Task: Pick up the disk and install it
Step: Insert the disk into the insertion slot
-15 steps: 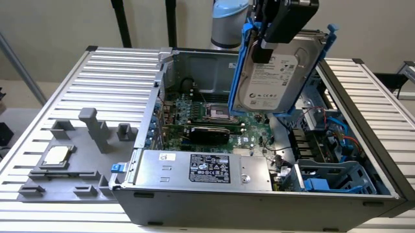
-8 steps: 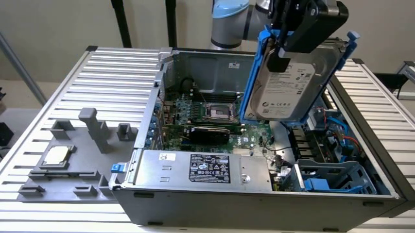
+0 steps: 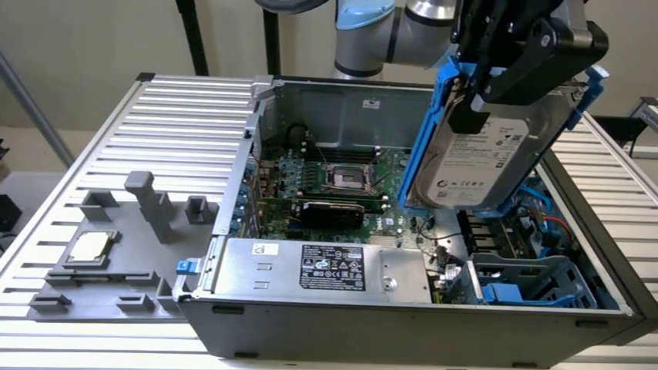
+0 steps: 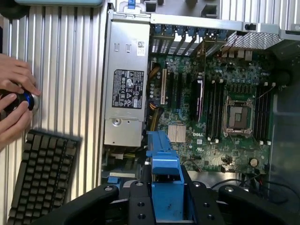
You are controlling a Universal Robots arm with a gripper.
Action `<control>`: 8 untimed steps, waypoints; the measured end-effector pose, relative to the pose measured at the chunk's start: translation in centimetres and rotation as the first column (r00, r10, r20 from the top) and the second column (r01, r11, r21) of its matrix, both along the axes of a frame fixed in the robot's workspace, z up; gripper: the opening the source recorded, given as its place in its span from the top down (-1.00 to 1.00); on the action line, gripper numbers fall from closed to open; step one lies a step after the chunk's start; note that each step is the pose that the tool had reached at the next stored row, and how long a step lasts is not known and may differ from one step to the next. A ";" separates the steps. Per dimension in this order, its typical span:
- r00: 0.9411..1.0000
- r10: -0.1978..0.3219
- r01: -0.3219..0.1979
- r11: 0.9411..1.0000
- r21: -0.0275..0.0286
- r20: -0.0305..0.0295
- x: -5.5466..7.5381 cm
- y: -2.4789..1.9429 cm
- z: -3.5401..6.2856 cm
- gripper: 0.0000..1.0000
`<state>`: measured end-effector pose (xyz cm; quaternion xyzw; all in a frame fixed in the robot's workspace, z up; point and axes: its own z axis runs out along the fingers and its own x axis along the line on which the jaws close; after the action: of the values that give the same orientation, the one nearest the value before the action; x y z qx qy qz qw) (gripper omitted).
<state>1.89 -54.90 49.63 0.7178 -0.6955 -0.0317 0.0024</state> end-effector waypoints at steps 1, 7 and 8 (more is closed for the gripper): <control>1.000 0.000 0.000 1.000 0.000 0.000 0.2 -0.29 -0.01 0.36; 1.000 0.000 0.000 1.000 0.000 0.000 1.2 -2.12 -0.04 0.36; 1.000 0.000 0.000 1.000 0.000 0.000 1.5 -2.39 -0.07 0.36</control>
<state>3.36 -57.29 49.56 0.7178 -0.6955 -0.0317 0.0024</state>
